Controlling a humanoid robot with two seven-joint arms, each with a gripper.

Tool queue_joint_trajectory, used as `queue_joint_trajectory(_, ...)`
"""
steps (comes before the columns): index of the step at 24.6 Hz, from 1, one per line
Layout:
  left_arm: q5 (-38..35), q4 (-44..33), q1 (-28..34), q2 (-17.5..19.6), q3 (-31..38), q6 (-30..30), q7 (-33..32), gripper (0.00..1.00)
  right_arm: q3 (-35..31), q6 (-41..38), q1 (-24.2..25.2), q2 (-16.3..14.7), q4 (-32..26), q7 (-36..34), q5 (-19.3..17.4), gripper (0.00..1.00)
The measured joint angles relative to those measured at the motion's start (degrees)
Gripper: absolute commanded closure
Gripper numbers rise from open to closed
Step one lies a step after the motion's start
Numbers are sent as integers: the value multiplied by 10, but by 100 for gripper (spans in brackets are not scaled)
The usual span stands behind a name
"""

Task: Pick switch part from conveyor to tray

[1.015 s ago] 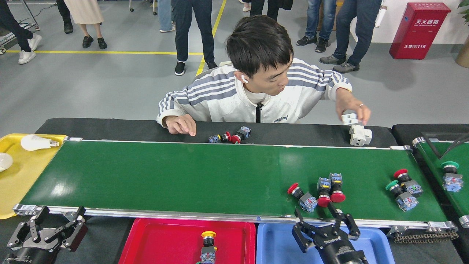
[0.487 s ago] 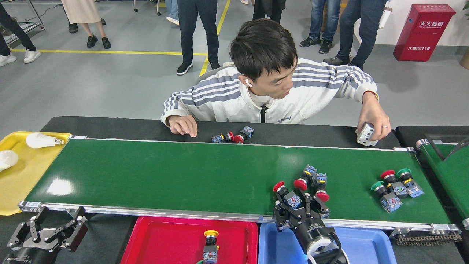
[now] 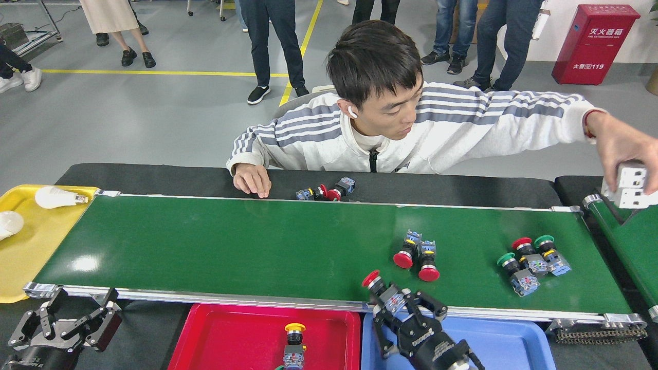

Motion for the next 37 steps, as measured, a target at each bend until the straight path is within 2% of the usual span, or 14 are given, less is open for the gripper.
queue_joint_trajectory(6,0,0,-2,0,0,0,0,0,4,-51,-1,9,1,0,-5,0)
queue_joint_trajectory(9,0,1,-2,0,0,-1,0,0,-84,-33,18,17,-8,-3,-42,0)
queue_joint_trajectory(11,0,4,-2,0,1,-1,0,0,-151,-2,61,35,-24,-8,-62,0)
queue_joint_trajectory(14,0,8,-2,0,2,0,0,0,-248,61,110,41,-36,-38,-68,1)
queue_joint_trajectory(16,0,8,-2,0,2,1,0,0,-275,109,126,41,-37,-69,-68,1)
queue_joint_trajectory(21,0,8,-9,0,1,3,0,0,-277,212,117,24,-29,-90,-57,1)
queue_joint_trajectory(25,0,8,-12,0,-2,4,0,0,-230,239,58,21,2,-77,-12,1)
queue_joint_trajectory(31,0,8,-12,0,-2,4,0,0,-151,261,-17,21,69,-51,9,1)
queue_joint_trajectory(32,0,8,-12,0,-2,3,0,0,-132,279,-31,21,82,-46,9,4)
queue_joint_trajectory(33,0,8,-12,0,-2,3,0,0,-113,295,-43,21,93,-42,9,12)
queue_joint_trajectory(34,0,8,-12,0,-3,2,0,0,-95,311,-52,21,104,-41,9,26)
queue_joint_trajectory(35,0,8,-12,0,-3,2,0,0,-80,321,-59,20,111,-40,9,50)
queue_joint_trajectory(36,0,8,-12,0,-3,2,0,0,-67,329,-64,18,115,-39,9,67)
queue_joint_trajectory(37,0,8,-13,0,-3,2,0,0,-56,333,-67,11,119,-39,9,77)
